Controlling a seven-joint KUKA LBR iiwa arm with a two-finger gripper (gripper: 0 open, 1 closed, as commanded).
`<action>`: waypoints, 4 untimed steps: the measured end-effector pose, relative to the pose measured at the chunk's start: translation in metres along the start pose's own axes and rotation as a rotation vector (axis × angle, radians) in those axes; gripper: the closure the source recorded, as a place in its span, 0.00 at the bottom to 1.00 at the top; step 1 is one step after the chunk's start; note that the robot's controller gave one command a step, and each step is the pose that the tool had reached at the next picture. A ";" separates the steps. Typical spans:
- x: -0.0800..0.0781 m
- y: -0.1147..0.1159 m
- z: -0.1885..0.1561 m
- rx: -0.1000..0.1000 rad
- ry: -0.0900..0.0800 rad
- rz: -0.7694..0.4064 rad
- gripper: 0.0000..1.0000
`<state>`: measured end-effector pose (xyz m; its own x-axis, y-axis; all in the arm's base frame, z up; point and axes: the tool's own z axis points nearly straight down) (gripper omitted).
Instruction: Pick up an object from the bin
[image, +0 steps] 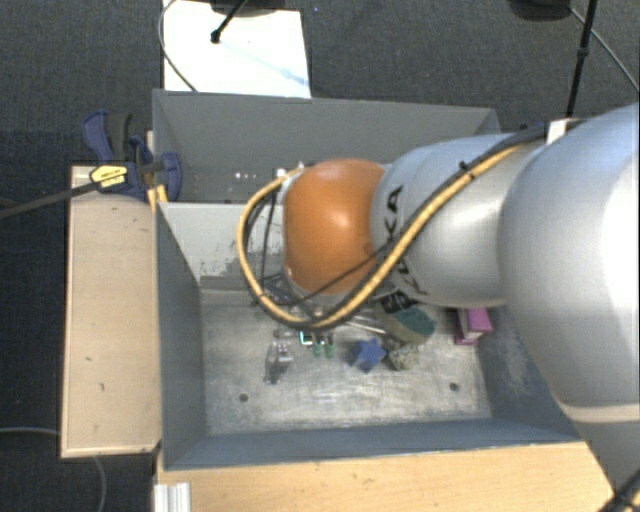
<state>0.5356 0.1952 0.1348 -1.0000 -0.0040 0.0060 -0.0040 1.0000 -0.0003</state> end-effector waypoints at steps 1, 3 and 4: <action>-0.029 -0.067 0.043 0.004 -0.004 -0.064 0.00; -0.050 -0.145 0.052 -0.001 -0.008 -0.177 1.00; -0.017 -0.163 -0.124 0.003 -0.016 -0.514 1.00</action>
Offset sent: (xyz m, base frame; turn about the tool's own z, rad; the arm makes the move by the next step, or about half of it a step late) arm 0.0278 -0.0622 -0.0409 -0.0699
